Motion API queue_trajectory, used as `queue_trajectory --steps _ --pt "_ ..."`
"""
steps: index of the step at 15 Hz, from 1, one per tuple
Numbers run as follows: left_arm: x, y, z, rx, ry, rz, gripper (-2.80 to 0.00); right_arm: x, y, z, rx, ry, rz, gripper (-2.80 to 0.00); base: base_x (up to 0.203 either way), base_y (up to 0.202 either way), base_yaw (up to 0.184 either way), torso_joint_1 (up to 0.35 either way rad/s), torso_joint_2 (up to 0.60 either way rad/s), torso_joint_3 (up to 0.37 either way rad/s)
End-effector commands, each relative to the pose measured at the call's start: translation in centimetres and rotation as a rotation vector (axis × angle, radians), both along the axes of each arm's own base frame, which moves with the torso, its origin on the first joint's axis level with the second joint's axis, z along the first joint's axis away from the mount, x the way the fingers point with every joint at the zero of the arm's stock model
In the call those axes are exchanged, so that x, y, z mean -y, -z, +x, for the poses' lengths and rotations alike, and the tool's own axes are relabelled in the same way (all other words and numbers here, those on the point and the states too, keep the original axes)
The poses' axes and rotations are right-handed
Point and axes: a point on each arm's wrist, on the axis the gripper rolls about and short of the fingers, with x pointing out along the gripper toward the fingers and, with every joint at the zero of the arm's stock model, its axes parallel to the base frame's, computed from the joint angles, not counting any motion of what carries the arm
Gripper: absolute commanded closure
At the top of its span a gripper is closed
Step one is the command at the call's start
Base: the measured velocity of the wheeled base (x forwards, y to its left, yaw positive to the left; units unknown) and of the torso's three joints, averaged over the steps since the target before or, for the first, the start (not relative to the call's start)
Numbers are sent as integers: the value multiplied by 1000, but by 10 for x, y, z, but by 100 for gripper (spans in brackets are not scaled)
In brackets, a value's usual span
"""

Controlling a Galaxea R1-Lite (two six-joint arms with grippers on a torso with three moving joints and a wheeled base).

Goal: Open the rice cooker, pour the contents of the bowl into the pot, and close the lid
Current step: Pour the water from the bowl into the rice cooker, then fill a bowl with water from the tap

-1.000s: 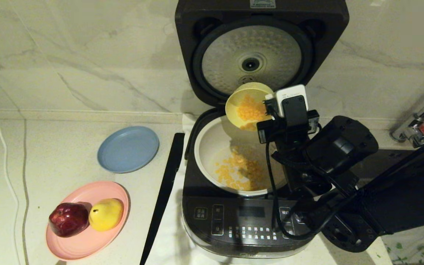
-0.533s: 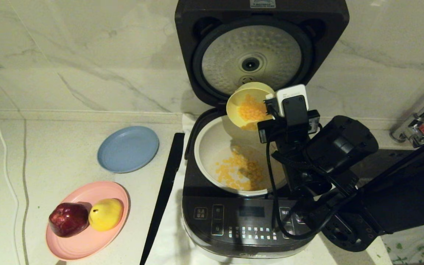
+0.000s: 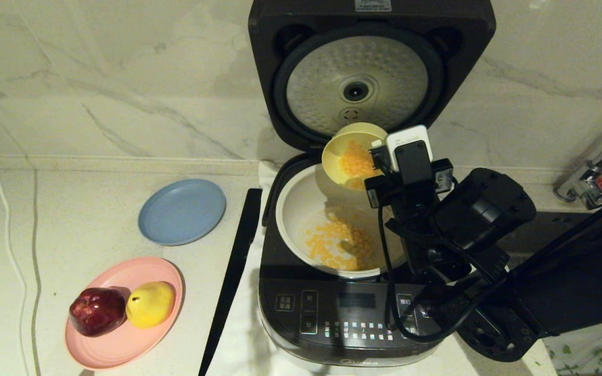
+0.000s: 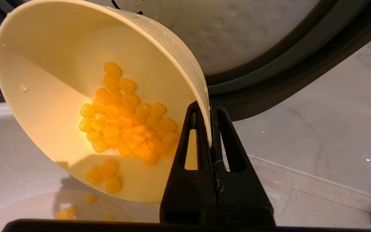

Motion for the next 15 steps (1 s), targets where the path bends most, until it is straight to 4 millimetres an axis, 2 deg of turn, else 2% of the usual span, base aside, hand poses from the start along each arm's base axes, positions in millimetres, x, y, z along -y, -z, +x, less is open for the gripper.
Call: queue_trajectory --steps 1,3,6,11,15 --pt "0 2 1 -8 0 0 0 3 -8 -4 18 6 17 0 0 0 0 0 0 0" --pt "0 2 1 -8 0 0 0 9 -24 -11 40 26 56 0 0 0 0 0 0 0" --pt "0 2 1 -9 0 0 0 16 -43 -18 -48 24 99 0 0 0 0 0 0 0" --pt "0 2 1 -8 0 0 0 32 -72 -33 -379 -13 220 0 0 0 0 0 0 0" --pt "0 2 1 -8 -1 0 0 62 -110 -61 -667 -98 387 0 0 0 0 0 0 0"
